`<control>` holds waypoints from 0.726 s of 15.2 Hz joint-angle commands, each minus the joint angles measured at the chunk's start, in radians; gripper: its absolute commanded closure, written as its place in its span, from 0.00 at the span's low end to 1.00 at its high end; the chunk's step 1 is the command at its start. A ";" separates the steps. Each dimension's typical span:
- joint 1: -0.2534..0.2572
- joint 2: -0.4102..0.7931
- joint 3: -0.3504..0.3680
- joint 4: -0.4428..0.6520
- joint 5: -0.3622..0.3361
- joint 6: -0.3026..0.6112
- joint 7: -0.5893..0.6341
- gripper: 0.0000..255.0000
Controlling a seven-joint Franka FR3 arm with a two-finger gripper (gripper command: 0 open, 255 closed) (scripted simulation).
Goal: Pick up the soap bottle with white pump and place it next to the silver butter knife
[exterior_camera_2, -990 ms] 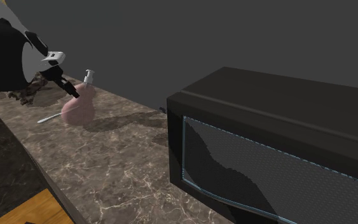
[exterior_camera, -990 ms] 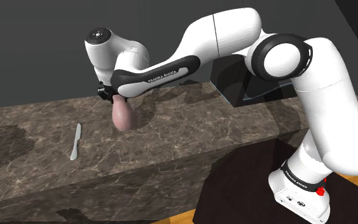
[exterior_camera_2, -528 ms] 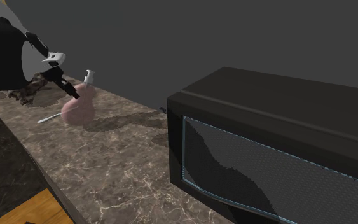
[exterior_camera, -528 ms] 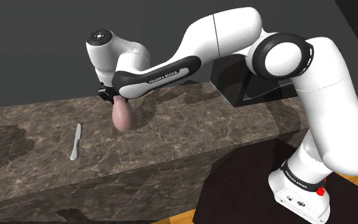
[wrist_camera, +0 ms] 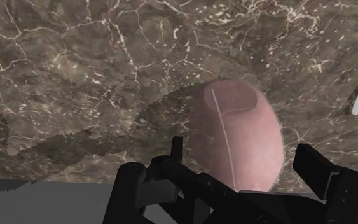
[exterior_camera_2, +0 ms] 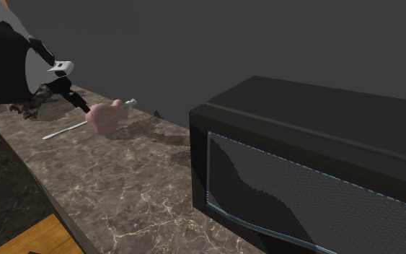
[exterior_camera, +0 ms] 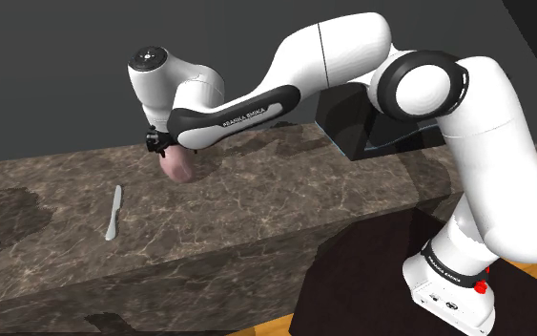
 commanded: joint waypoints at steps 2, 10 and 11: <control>0.002 -0.055 0.016 -0.012 0.019 -0.044 -0.006 0.00; 0.004 -0.069 0.021 -0.011 0.024 -0.059 -0.009 0.00; 0.004 -0.069 0.021 -0.011 0.024 -0.059 -0.009 0.00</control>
